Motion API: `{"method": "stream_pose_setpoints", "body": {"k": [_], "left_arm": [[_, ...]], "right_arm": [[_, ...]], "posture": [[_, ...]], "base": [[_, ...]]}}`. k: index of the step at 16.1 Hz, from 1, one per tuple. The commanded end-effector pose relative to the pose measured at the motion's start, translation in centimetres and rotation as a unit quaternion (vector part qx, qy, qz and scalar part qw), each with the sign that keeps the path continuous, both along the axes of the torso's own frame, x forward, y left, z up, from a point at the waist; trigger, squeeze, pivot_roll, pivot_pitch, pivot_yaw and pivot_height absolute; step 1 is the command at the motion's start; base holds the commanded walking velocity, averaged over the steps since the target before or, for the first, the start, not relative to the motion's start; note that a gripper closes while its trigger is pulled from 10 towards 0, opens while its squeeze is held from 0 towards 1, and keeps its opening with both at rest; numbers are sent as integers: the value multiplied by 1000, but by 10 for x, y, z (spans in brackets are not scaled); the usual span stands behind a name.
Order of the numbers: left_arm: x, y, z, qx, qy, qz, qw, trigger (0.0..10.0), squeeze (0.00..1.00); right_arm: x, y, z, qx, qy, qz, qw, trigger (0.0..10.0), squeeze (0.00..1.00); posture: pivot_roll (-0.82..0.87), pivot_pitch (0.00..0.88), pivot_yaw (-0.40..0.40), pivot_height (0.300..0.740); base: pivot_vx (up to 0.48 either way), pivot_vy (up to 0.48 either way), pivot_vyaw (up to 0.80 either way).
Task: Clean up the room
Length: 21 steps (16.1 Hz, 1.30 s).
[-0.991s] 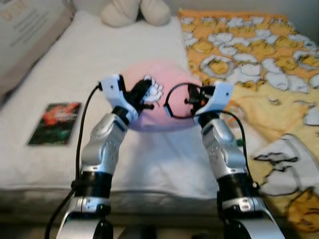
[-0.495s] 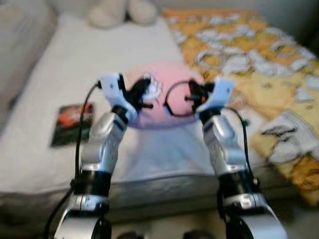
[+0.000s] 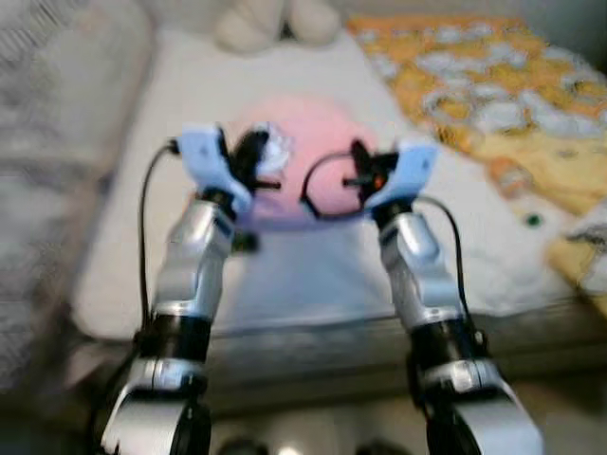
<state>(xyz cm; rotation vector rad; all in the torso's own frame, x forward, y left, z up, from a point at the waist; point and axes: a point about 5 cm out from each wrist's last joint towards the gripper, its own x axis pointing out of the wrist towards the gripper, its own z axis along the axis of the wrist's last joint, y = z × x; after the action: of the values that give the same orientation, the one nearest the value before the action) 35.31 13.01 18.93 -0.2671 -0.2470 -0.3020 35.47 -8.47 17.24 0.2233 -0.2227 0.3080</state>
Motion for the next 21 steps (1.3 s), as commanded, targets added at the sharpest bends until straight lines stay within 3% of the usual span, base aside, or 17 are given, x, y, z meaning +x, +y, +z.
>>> {"method": "stream_pose_setpoints", "body": {"k": [1,6,10,11,12,13,21], "left_arm": [[2,6,7,-6,-15,28,999,0,0],[2,1,5,-3,-13,23,1000,0,0],[1,-17,-8,6,26,-15,1000,0,0],[1,-19,-14,20,45,-10,999,10000,0],[2,-19,-16,26,56,-6,998,10000,0],[0,-21,-20,31,61,-5,998,10000,0],[-8,-26,-26,42,71,-7,997,10000,0]], "right_arm": [[2,-24,-2,10,4,-42,999,0,0],[6,-29,-5,-1,13,-46,999,0,0],[8,-34,-11,-11,26,-54,998,0,0],[8,-34,-14,-21,34,-57,998,4667,0],[8,-34,-15,-24,37,-57,997,4667,0],[6,-34,-19,-26,41,-58,997,10000,0],[4,-34,-27,-34,54,-56,996,10000,0]], "posture": [[-38,0,18,736],[-35,0,15,736],[-32,0,13,736],[-30,0,12,736],[-30,0,12,736],[-27,0,11,736],[-21,0,9,736]], "base": [[0,480,0],[0,480,380],[0,339,150],[0,0,0],[0,0,0],[0,0,0],[0,-56,0]]}}
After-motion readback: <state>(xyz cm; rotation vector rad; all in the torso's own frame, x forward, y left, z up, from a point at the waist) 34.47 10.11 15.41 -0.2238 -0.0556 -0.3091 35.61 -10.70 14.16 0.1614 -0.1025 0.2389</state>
